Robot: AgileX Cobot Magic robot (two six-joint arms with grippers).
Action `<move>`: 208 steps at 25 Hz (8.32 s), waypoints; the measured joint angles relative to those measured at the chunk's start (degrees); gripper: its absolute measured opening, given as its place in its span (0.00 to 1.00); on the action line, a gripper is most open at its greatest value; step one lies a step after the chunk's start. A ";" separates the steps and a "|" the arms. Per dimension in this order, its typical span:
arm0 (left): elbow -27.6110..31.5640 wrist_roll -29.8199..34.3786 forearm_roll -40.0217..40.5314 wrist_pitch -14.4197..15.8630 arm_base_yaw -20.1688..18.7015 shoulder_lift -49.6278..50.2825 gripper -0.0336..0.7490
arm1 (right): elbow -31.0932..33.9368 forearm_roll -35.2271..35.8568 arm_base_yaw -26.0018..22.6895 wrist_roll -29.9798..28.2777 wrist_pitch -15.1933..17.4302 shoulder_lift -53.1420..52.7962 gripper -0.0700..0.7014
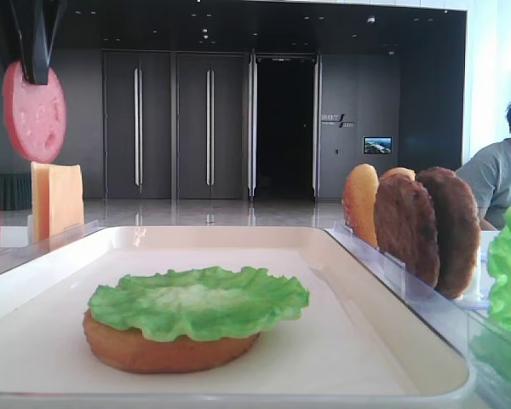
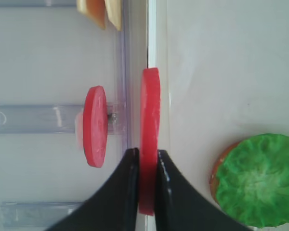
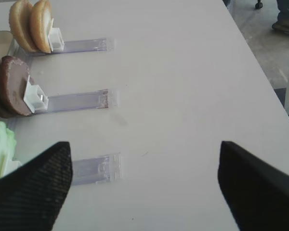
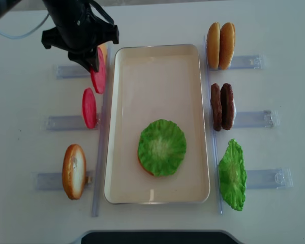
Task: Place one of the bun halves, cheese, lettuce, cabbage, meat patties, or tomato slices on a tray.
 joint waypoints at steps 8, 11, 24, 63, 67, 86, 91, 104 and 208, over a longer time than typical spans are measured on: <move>5.27 0.00 -2.44 0.11 0.00 -4.53 0.10 | 0.00 0.00 0.00 -0.05 0.00 0.00 0.85; 10.13 0.00 -3.89 0.11 -0.30 -8.38 0.10 | 0.00 0.00 0.00 -0.05 0.00 0.00 0.85; 25.98 -4.51 -3.24 0.65 -1.11 -27.34 0.10 | 0.00 0.00 0.00 -0.05 0.00 0.00 0.85; 27.71 40.20 -57.99 -20.09 -1.11 -3.12 0.10 | 0.00 0.00 0.00 -0.05 0.00 0.00 0.85; 27.71 40.48 -58.25 -20.72 -1.46 -0.58 0.10 | 0.00 0.00 0.00 -0.05 0.00 0.00 0.85; 27.71 41.09 -57.50 -25.37 -3.42 3.18 0.10 | 0.00 0.00 0.00 -0.05 0.00 0.00 0.85; 27.71 41.09 -57.31 -25.67 -3.42 4.53 0.10 | 0.00 0.00 0.00 -0.05 0.00 0.00 0.85; 27.71 41.12 -57.24 -25.72 -3.42 4.65 0.10 | 0.00 0.00 0.00 -0.05 0.00 0.00 0.85; -2.74 16.25 -0.21 0.13 23.72 1.55 0.71 | 0.00 0.00 0.00 -0.01 0.00 0.00 0.85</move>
